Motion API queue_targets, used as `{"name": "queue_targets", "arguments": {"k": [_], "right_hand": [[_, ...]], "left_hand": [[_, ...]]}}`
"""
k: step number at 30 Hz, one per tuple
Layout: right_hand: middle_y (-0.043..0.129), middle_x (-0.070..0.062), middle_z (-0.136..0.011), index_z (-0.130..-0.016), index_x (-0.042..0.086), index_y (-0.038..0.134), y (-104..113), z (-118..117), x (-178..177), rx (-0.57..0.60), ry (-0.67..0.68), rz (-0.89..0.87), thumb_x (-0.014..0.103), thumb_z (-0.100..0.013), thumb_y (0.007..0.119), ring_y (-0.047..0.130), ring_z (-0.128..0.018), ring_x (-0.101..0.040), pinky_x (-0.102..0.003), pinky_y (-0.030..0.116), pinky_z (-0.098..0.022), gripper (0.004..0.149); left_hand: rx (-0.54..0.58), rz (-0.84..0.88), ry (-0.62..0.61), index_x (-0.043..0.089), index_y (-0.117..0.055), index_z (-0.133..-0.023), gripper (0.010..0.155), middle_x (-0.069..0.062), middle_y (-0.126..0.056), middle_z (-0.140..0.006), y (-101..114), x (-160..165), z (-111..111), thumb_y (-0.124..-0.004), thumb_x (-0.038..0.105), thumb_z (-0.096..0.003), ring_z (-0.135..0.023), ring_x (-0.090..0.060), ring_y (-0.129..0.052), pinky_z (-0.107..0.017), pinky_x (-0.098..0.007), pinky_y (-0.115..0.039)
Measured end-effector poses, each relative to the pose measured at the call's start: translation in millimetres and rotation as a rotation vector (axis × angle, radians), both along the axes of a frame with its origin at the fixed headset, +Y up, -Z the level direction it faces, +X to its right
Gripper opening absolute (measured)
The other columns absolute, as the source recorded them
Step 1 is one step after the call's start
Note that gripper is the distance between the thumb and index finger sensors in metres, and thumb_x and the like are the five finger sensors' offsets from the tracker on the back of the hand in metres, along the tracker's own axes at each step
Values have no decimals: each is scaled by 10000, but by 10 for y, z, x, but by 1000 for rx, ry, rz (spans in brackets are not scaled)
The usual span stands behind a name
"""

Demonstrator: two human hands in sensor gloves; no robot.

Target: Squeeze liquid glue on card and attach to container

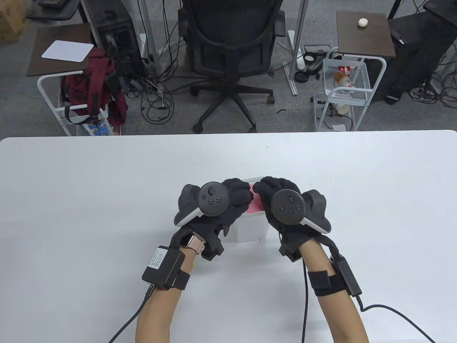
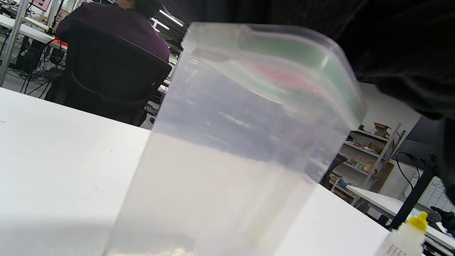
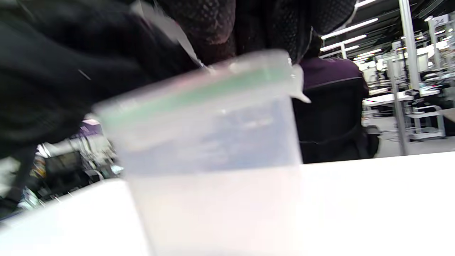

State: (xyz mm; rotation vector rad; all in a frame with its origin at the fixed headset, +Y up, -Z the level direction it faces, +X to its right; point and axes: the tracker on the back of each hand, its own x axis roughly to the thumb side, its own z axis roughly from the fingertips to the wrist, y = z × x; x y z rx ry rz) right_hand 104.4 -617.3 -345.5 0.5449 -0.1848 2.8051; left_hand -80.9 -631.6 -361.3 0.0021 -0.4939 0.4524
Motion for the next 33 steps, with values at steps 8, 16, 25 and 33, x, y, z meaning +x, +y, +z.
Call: {"name": "queue_targets", "arguments": {"k": [8,16,25,33], "right_hand": [[708,-85,-1087,-986,147,743,-15,125,28,73,99,91,198,-589,681,678,-1011,-377,-558,496,-821,404],[751,-60,-1055,-943,183,778,19,220,143,46,199,43,206,-582,686,723,-983,-352,-550,526,-812,373],[688,-51,-1094,-976,178,738,-19,-75,-18,39,56,80,194,-596,672,641,-1033,-352,-536,442,-851,386],[729,-79,-1068,-964,138,761,-10,167,95,91,170,113,211,-576,684,710,-986,-365,-530,544,-808,402]], "left_hand": [[22,-24,28,474,-770,-845,399,233,-751,-1028,-9,30,20,-779,472,-446,-1074,-40,-685,-851,-237,-586],[17,-26,31,459,-769,-858,417,235,-756,-1026,-5,37,20,-781,465,-442,-1075,-42,-689,-850,-237,-590],[-10,-9,35,445,-752,-864,419,233,-744,-1032,-15,27,15,-778,459,-446,-1085,-33,-670,-856,-231,-577],[-7,-23,64,445,-763,-852,401,244,-744,-1026,-8,56,34,-776,453,-452,-1082,-26,-672,-854,-230,-579]]}}
